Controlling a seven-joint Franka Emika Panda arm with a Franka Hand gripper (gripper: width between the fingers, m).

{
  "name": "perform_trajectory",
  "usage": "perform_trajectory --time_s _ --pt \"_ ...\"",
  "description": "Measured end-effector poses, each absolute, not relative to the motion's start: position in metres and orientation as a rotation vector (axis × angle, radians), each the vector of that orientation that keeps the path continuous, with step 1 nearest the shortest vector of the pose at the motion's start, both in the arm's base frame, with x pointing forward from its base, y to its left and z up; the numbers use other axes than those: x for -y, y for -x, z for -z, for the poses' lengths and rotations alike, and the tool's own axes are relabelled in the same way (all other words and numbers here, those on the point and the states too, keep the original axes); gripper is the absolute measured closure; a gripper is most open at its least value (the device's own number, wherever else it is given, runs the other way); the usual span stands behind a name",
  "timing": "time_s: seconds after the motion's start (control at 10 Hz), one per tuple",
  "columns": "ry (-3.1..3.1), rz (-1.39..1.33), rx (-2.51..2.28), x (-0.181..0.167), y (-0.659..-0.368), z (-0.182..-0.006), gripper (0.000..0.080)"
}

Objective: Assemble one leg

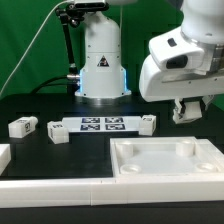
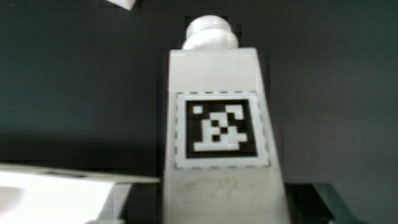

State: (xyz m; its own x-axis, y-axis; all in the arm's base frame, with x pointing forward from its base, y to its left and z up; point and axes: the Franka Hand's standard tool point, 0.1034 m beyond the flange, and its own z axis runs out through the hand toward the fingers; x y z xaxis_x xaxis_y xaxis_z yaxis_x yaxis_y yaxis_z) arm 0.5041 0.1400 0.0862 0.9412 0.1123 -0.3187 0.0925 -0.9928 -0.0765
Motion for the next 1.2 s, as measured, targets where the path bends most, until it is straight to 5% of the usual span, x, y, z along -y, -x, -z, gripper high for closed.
perform_trajectory --time_s 0.3,0.8,1.2 --pt "3.057 -0.154 0.146 -0.140 -0.526 -0.101 0.0506" --pt "2.979 0.540 0.222 -0.141 -0.531 -0.100 0.0506" --pt "2.984 0.575 0.340 -0.133 -0.539 -0.115 0.0506"
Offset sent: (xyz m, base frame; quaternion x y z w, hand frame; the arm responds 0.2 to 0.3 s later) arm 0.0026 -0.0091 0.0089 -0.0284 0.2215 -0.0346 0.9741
